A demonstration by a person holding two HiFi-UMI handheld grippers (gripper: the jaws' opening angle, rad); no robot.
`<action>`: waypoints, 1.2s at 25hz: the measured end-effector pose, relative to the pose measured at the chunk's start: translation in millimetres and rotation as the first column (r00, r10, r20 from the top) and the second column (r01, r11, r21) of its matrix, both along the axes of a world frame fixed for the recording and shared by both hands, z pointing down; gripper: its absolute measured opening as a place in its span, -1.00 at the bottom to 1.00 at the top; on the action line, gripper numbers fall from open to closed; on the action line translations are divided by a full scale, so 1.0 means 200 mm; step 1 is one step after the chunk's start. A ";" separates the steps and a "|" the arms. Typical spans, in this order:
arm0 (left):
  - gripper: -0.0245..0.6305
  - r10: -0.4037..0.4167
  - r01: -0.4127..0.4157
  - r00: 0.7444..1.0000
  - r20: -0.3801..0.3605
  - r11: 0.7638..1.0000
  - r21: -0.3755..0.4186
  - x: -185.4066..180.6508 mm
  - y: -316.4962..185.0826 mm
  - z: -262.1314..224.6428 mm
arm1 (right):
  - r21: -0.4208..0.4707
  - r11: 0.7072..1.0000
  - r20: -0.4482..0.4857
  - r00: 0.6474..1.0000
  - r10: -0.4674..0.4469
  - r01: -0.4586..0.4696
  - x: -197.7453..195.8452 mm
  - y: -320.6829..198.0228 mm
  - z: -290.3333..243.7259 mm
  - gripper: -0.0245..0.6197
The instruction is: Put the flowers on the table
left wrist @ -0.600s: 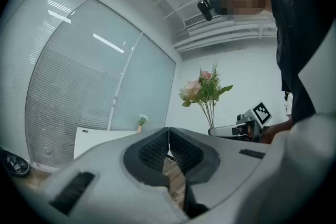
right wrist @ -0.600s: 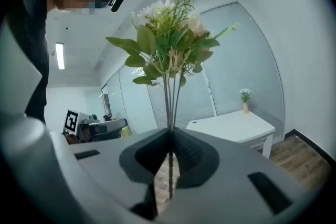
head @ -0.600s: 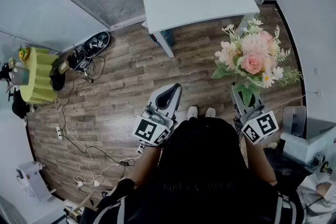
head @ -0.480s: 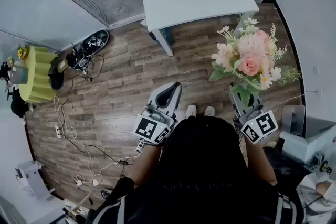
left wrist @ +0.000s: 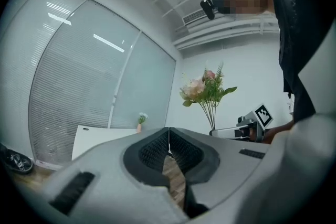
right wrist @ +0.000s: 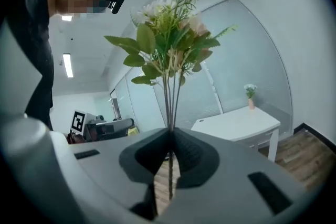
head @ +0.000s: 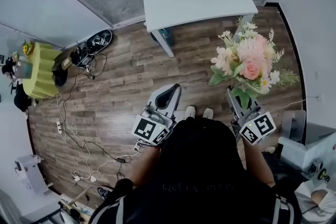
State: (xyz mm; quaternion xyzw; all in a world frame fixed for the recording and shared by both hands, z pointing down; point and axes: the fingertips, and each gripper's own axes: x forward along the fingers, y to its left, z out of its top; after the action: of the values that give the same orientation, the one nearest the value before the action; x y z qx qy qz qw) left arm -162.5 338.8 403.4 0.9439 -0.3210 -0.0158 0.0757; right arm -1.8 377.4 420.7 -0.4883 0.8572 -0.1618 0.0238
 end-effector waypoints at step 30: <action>-0.87 -0.036 0.034 0.999 -0.026 0.995 -0.090 0.24 -0.46 0.14 | -0.060 0.998 0.077 0.997 -0.006 0.011 0.28 -0.57 0.09 -0.79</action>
State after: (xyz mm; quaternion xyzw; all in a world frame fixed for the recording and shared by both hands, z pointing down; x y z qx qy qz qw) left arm -115.2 247.5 431.1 0.9335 -0.3369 -0.0156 0.1218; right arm 54.0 263.0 437.8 -0.4785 0.8525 -0.2064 0.0410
